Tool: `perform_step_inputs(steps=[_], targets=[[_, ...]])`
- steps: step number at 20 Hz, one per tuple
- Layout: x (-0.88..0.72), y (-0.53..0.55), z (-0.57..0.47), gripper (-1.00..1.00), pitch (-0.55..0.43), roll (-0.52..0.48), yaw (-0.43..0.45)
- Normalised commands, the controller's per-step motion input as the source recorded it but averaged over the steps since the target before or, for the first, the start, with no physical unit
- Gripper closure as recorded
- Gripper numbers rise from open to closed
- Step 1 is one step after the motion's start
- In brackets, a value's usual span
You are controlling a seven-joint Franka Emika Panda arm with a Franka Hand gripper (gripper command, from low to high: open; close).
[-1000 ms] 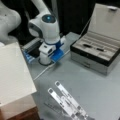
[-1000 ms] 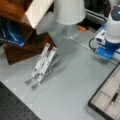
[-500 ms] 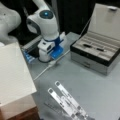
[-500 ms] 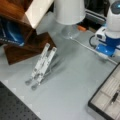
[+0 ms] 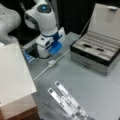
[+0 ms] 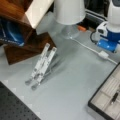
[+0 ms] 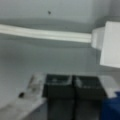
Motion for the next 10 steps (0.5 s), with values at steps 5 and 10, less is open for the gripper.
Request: perform_step_inputs(steps=[5,10], targets=[[-0.3,-0.31,-0.13,1.0,-0.157,0.012,0.041],[-0.33,-0.39,-0.4,1.0,-0.175,-0.022,0.049]])
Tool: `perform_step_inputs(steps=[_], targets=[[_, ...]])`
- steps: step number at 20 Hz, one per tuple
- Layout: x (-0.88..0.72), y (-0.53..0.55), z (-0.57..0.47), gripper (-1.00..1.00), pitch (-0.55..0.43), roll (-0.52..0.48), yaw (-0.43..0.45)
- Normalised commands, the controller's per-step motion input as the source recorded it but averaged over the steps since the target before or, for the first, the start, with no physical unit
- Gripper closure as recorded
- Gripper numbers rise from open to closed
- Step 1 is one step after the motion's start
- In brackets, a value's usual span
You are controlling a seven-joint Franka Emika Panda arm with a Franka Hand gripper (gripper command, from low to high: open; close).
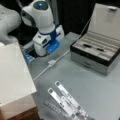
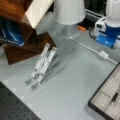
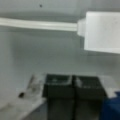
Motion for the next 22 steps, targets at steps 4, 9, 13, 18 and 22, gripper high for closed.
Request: perform_step_inputs(steps=[4,9,13,18,22], targets=[[-0.39,-0.3,-0.43,1.0,-0.23,-0.039,0.06],[-0.43,-0.13,-0.41,1.0,-0.307,-0.035,0.061],[-0.46,0.02,-0.37,1.0,-0.345,-0.007,0.044],[-0.48,0.06,-0.28,1.0,-0.362,0.006,0.033],[-0.48,0.05,-0.32,1.0,-0.377,0.011,0.017]])
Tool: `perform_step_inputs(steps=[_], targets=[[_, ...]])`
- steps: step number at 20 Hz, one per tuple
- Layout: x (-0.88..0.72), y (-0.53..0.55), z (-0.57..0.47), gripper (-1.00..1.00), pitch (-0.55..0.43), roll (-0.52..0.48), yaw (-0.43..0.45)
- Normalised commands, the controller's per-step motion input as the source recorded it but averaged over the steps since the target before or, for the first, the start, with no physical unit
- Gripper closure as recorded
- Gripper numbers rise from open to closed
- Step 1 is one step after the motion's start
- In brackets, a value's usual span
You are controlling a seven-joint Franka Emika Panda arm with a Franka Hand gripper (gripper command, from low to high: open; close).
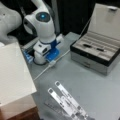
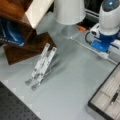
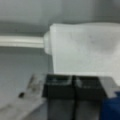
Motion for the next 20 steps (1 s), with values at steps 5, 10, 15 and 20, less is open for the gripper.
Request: perform_step_inputs(steps=[5,10,15,20], targets=[[-0.51,0.01,-0.39,1.0,-0.392,0.026,-0.004],[-0.53,0.02,-0.38,1.0,-0.407,0.041,-0.031],[-0.59,0.04,-0.37,1.0,-0.407,0.046,-0.039],[-0.69,-0.01,-0.4,1.0,-0.403,0.051,-0.054]])
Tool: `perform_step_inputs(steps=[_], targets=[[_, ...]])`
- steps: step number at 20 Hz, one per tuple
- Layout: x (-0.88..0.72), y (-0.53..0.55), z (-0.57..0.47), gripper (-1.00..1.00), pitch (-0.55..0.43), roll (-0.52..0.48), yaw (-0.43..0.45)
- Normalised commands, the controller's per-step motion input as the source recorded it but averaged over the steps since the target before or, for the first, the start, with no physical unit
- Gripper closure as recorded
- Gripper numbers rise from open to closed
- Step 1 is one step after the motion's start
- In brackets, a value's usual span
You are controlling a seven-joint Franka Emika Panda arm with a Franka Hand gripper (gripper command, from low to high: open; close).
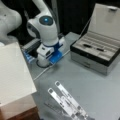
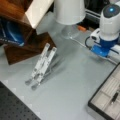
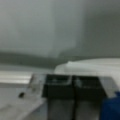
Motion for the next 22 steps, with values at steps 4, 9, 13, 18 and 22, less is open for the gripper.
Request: perform_step_inputs(steps=[4,9,13,18,22], targets=[[-0.73,-0.04,-0.33,1.0,-0.367,0.056,-0.058],[-0.73,-0.08,-0.16,1.0,-0.335,0.037,-0.05],[-0.65,-0.1,0.02,1.0,-0.316,0.001,-0.041],[-0.53,-0.12,0.06,1.0,-0.289,-0.031,-0.035],[-0.4,-0.17,0.08,1.0,-0.227,-0.028,-0.016]])
